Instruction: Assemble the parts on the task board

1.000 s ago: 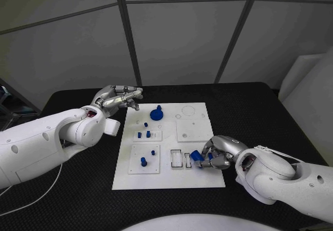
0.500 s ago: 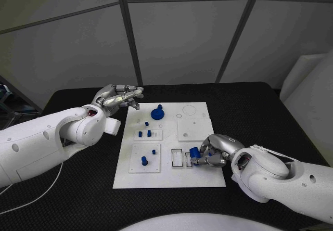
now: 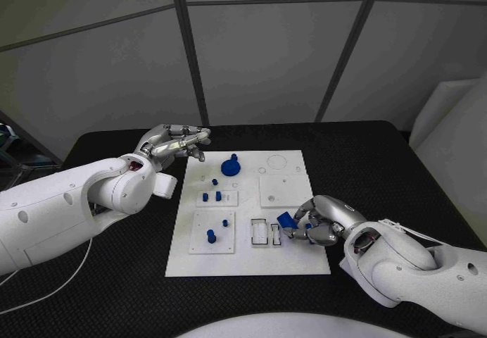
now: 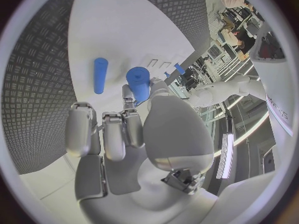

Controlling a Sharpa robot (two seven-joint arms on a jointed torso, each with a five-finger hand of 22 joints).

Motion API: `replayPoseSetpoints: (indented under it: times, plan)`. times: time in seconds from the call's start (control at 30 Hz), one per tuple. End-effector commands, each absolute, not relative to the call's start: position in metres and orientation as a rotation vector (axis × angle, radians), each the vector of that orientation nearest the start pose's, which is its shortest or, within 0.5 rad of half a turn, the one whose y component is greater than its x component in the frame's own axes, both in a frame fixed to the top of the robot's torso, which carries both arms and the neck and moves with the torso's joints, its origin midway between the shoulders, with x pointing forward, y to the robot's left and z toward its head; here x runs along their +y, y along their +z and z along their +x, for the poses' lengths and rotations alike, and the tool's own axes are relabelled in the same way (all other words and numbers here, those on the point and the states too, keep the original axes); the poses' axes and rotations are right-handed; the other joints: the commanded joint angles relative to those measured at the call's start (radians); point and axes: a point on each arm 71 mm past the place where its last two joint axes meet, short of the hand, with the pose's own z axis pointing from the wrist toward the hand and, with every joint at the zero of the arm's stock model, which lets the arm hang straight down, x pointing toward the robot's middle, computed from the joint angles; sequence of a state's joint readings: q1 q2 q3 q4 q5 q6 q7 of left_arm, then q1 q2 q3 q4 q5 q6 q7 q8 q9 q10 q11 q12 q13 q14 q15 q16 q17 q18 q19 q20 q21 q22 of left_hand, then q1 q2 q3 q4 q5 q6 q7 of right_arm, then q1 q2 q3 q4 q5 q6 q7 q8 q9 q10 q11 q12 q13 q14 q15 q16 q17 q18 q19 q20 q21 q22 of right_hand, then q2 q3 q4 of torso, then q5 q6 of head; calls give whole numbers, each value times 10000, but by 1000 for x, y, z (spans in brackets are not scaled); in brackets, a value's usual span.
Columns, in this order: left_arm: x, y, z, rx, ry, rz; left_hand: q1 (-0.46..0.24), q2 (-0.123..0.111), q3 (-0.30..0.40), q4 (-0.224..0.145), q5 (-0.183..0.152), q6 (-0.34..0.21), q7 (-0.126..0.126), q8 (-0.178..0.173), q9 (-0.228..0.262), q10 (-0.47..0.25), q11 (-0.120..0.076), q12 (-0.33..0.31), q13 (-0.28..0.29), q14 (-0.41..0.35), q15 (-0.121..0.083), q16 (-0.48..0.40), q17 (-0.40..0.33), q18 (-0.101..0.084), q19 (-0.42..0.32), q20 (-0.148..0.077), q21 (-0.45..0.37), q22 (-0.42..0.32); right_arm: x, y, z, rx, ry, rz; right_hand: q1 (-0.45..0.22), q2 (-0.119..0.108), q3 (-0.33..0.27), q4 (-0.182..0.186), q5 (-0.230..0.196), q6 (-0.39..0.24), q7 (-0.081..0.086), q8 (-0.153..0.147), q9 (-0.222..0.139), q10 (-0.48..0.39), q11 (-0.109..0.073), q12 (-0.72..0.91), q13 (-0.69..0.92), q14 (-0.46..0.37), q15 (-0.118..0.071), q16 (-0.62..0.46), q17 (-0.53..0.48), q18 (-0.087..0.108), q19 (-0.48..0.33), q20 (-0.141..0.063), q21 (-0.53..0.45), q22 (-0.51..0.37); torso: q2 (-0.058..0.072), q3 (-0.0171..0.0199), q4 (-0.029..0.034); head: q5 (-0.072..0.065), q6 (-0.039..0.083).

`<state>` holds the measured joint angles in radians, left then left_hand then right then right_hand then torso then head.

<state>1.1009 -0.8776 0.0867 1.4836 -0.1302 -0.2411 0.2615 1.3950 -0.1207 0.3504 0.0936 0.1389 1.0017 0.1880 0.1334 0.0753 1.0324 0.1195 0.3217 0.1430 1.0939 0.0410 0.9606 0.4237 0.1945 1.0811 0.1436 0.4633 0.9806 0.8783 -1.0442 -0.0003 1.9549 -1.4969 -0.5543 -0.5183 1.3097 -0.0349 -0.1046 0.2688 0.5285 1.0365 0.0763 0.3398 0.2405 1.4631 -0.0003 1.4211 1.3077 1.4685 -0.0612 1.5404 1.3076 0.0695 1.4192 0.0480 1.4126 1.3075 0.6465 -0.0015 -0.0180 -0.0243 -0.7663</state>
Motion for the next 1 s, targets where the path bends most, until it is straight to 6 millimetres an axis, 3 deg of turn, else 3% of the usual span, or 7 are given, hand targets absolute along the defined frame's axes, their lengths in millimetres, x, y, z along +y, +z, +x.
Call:
replayPoseSetpoints:
  times: [0.03, 0.2, 0.53, 0.73, 1.0]
  plan:
    - [234, -189, 493, 15082, -14918, -11120, -43, 54, -66, 13, 60, -87, 14, 50, -8, -97, 2, 69, 13, -34, 27, -65, -14, -129, 79, -13, -55, -18, -199, -244, 347, 17751, 6546, 4111, 221, 103, 49, -29, 44, 95, -70, 52, 216, 235, -70, -12, 881, 917, -73, 69, 2124, -152, 84, -25, 41, 425, 10, -27, 14, 18, 25]
    - [233, -189, 493, 15097, -14937, -11116, -43, 54, -66, 13, 60, -87, 14, 50, -8, -97, 2, 69, 13, -34, 27, -65, -14, -129, 79, -13, -55, -18, -192, -243, 344, 17949, 7027, 4632, 208, 83, 27, -15, 57, 101, -66, 50, 226, 245, -69, -1, 898, 921, -76, 78, 2143, -155, 93, -29, 50, 438, 29, -2, -1, 64, 14]
    - [231, -189, 492, 15190, -15000, -11110, -38, 53, -70, 10, 61, -90, 13, 51, -8, -102, 1, 74, 14, -33, 27, -65, -15, -129, 82, -13, -58, -22, -172, -253, 346, 19098, 7277, 4424, -16, 36, -150, 153, -162, 132, -54, 9, 290, 236, -55, -62, 870, 914, -66, 63, 2110, -148, 69, -30, 24, 408, 15, -16, 6, 115, -39]
    - [229, -188, 491, 15205, -15058, -11086, -38, 53, -70, 10, 61, -90, 13, 51, -8, -102, 1, 74, 14, -33, 27, -65, -15, -129, 82, -13, -58, -22, -160, -259, 351, 19532, 7100, 4309, -113, 79, -279, 184, -221, 540, -229, 232, 512, 259, -185, -86, 897, 918, -158, 73, 2134, -147, 76, -86, 28, 424, 23, -24, 40, 163, -40]
    - [229, -187, 490, 15200, -15049, -11084, -37, 53, -71, 9, 61, -92, 13, 51, -8, -104, 1, 75, 14, -33, 26, -65, -16, -128, 82, -13, -60, -23, -154, -262, 354, 19610, 6916, 4065, -443, 160, -504, 204, -308, 748, -364, 453, 767, 292, -306, -115, 924, 934, -261, 106, 2207, -164, 124, -184, 74, 501, 25, -6, -18, 227, -50]
